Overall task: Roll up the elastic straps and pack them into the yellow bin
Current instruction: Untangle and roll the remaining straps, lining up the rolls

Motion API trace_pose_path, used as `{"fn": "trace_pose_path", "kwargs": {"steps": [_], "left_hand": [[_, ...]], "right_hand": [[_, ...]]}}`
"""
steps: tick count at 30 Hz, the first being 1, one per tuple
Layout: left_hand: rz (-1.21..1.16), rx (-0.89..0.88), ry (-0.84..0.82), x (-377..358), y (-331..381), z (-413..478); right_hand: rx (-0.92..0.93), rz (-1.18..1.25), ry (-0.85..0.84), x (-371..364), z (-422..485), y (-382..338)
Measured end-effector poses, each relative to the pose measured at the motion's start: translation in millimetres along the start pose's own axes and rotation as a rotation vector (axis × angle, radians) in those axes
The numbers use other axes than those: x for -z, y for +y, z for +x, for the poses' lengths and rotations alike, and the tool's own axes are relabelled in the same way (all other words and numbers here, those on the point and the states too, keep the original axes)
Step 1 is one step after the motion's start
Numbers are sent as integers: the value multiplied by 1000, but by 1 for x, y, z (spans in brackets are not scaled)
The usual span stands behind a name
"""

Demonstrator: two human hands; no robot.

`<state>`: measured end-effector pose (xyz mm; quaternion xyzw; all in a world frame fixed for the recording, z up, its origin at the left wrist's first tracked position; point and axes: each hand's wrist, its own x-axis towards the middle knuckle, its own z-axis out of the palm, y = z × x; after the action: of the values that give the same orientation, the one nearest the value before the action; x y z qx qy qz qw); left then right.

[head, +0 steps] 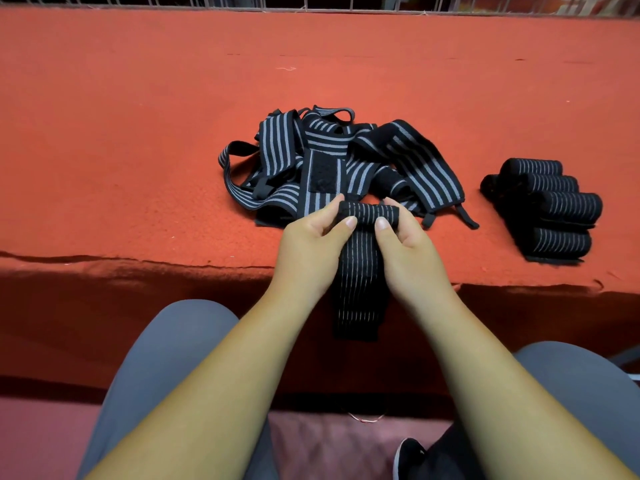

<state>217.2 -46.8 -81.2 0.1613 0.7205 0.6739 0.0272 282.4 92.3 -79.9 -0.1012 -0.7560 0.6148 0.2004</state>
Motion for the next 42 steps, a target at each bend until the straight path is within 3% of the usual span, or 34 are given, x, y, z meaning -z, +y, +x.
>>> {"fn": "trace_pose_path", "kwargs": {"steps": [4,20,28,38,42], "left_hand": [[117,-51,-20,0,3,-3],[-241,47,-70,-2,3,-3],[70,-69,-14,-7,13,-18],[-328,114,29,-8,3,-3],[-348,90,-30,-7,4,0]], "right_hand": [[19,-22,-2,0,2,3],[-93,95,114,3,4,-7],[-26,48,96,1,4,-1],[-76,51,19,4,7,-3],[-45,5,25,4,5,-7]]}}
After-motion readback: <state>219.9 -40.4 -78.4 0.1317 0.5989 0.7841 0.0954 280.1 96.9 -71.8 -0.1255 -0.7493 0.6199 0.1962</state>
